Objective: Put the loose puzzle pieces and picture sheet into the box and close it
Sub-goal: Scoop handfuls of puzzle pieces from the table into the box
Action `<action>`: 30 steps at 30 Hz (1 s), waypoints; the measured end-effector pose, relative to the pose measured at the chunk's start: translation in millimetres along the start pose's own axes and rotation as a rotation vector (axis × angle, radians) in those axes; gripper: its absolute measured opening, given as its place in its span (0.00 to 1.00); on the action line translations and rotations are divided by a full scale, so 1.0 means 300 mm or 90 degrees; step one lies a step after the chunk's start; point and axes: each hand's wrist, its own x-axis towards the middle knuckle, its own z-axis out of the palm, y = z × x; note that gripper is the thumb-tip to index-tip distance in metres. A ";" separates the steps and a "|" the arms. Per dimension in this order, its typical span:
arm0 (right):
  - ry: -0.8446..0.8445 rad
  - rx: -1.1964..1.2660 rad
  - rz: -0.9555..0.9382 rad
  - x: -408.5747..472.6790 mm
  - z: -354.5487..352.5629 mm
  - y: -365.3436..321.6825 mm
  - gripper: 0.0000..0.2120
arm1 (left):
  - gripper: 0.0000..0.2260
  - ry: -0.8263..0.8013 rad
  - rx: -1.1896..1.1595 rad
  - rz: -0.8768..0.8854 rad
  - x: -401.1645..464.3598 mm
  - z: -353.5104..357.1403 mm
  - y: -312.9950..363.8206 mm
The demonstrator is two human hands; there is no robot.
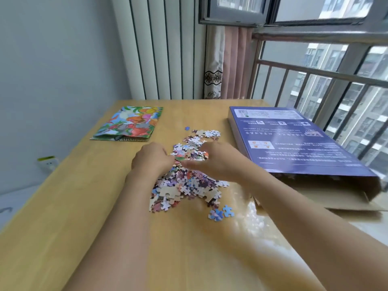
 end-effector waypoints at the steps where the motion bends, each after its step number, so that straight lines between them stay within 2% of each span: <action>1: 0.032 0.005 0.013 0.080 -0.018 0.001 0.38 | 0.09 -0.004 -0.008 0.012 0.003 0.000 0.001; 3: 0.044 0.014 0.058 0.249 -0.038 0.022 0.41 | 0.08 -0.020 -0.028 0.021 0.006 -0.005 -0.003; 6: -0.035 0.065 0.137 0.453 -0.034 0.084 0.48 | 0.08 -0.029 -0.085 0.025 0.031 -0.007 -0.030; 9: -0.098 0.100 0.154 0.549 -0.006 0.142 0.44 | 0.08 -0.034 -0.138 0.030 0.047 0.000 -0.052; 15: -0.263 0.068 -0.016 0.537 0.018 0.077 0.31 | 0.09 -0.043 -0.234 0.003 0.072 0.004 -0.085; 16: -0.252 0.041 -0.041 0.529 -0.003 0.067 0.28 | 0.09 -0.049 -0.257 0.002 0.076 0.001 -0.089; 18: -0.156 0.016 -0.064 0.554 -0.037 0.044 0.20 | 0.09 -0.057 -0.294 0.002 0.087 -0.002 -0.101; 20: -0.064 0.009 -0.071 0.609 -0.039 0.031 0.18 | 0.10 -0.062 -0.304 0.003 0.096 -0.003 -0.108; 22: -0.066 0.016 -0.058 0.647 -0.018 0.020 0.26 | 0.10 -0.059 -0.315 0.004 0.100 0.000 -0.111; 24: -0.153 0.028 -0.018 0.674 0.022 0.024 0.35 | 0.10 -0.057 -0.327 0.004 0.100 0.006 -0.115; 26: -0.219 -0.028 -0.017 0.681 0.052 0.032 0.44 | 0.09 -0.064 -0.345 0.003 0.102 0.006 -0.119; 30: -0.290 -0.135 -0.075 0.553 0.007 -0.026 0.49 | 0.08 -0.070 -0.360 0.002 0.107 0.011 -0.123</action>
